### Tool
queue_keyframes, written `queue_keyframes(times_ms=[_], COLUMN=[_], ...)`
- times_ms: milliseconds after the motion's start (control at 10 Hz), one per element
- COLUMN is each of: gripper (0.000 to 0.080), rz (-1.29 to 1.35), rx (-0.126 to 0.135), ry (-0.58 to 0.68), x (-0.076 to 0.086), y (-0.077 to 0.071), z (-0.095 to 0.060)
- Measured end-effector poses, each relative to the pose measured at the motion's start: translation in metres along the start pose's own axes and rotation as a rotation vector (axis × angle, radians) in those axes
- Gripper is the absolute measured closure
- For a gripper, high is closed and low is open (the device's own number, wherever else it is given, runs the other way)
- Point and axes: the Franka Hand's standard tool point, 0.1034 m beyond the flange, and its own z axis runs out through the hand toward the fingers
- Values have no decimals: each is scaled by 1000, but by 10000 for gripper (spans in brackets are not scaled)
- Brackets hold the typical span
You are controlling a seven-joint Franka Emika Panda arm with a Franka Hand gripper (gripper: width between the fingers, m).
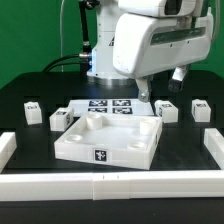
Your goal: Assemble one leg
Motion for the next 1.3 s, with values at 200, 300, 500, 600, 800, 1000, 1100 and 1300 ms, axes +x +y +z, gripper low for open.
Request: queue_keyframes(times_ms=[200,300,500,600,800,1000,1100,1300], gripper=[150,150,150,150,150,150,150,150], rz=[1,1,1,1,1,1,1,-105], rx=[0,0,1,1,1,1,1,-15], ry=[0,0,1,1,1,1,1,94], x=[0,0,0,0,0,0,0,-16], y=[0,0,0,0,0,0,0,1], z=[0,0,0,0,0,0,0,7])
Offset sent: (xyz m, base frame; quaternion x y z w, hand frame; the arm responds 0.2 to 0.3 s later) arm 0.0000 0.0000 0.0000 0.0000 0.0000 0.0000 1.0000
